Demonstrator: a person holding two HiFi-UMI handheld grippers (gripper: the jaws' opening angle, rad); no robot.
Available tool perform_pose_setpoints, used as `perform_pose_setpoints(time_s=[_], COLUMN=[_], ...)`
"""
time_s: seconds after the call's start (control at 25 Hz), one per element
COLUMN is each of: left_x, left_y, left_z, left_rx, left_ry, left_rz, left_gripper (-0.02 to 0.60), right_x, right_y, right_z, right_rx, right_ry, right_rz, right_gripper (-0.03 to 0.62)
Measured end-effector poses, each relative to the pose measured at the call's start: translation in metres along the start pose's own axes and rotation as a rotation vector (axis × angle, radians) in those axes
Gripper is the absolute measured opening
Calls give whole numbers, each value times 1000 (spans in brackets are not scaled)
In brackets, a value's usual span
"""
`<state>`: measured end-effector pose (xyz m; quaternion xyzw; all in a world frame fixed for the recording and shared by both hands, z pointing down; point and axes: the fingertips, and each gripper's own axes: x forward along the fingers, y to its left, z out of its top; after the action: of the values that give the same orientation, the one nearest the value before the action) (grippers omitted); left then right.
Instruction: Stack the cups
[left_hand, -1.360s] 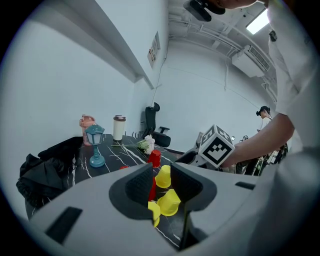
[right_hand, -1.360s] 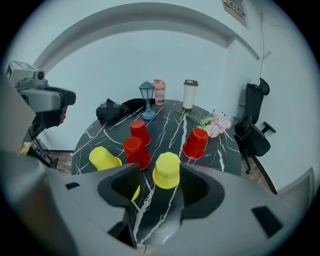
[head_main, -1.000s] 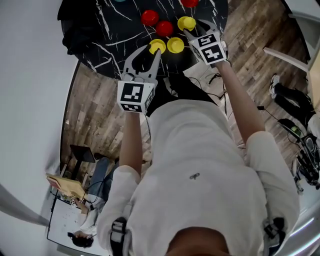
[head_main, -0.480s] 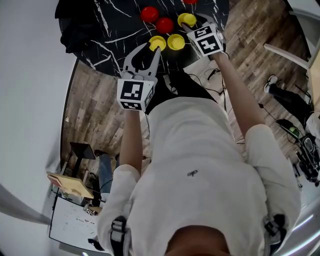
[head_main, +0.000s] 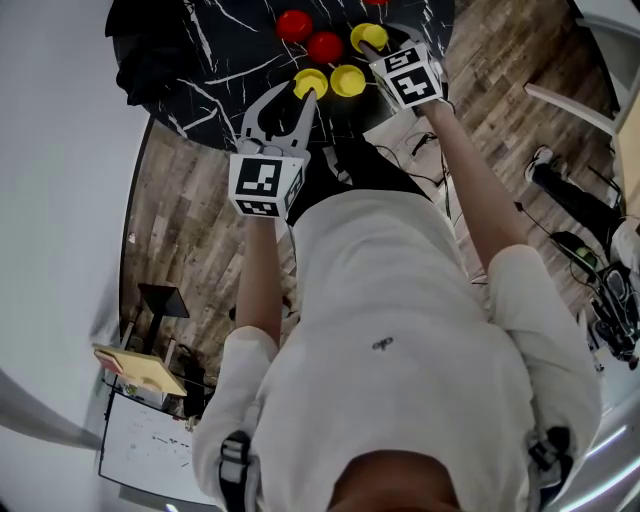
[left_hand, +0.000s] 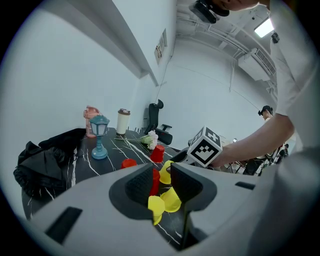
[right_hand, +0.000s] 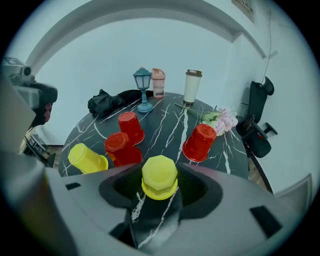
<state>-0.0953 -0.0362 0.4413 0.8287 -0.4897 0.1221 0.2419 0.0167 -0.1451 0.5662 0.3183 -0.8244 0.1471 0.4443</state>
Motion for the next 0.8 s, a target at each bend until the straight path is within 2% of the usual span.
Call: perform_pose_setpoints(time_s=[0.28, 0.8], left_x=[4, 16], left_y=[-4, -11], left_z=[0, 3], left_rx=[3, 15], left_ry=[1, -6], left_rz=[-5, -12], left_gripper=[98, 98], right_x=[-14, -33], right_y=[-2, 3], right_z=[-2, -32], right_rx=[-13, -11], right_ry=[-16, -4], right_rz=[6, 26], right_gripper=[227, 227])
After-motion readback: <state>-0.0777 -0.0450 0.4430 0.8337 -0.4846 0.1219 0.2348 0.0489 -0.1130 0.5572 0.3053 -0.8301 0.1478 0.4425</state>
